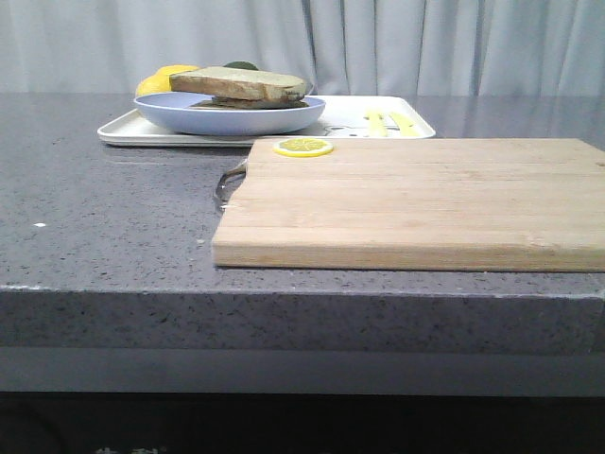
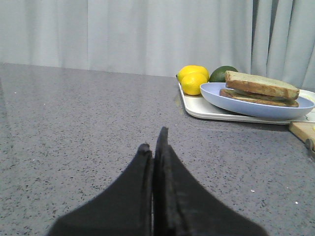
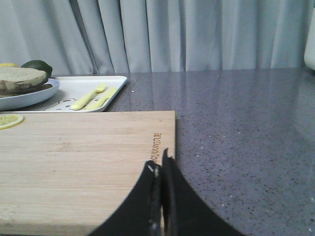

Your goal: Place bread and move sandwich to tray

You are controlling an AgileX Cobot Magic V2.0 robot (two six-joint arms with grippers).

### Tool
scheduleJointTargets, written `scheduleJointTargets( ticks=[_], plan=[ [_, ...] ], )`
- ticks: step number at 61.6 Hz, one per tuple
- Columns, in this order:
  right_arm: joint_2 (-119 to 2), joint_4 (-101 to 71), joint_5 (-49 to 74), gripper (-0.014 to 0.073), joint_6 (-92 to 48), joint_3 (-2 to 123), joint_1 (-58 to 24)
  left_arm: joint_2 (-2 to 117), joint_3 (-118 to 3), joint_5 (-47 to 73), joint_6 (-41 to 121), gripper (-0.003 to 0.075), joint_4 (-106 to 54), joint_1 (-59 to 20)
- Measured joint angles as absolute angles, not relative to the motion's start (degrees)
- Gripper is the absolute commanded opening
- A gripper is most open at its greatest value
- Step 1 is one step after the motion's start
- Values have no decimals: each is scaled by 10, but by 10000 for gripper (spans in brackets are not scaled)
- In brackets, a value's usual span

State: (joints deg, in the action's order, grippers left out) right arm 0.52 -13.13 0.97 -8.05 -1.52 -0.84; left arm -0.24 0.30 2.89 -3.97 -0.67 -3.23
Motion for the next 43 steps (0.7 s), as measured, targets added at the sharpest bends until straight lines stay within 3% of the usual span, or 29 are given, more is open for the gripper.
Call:
scheduleJointTargets(
  ticks=[32,43],
  plan=[
    [5,-130,6,-69,-78,-15,-8,-2,3,29,-40,-20,-7,-32],
    [5,-49,6,-69,32,-15,-7,-2,3,29,-40,-20,-7,-32]
  ],
)
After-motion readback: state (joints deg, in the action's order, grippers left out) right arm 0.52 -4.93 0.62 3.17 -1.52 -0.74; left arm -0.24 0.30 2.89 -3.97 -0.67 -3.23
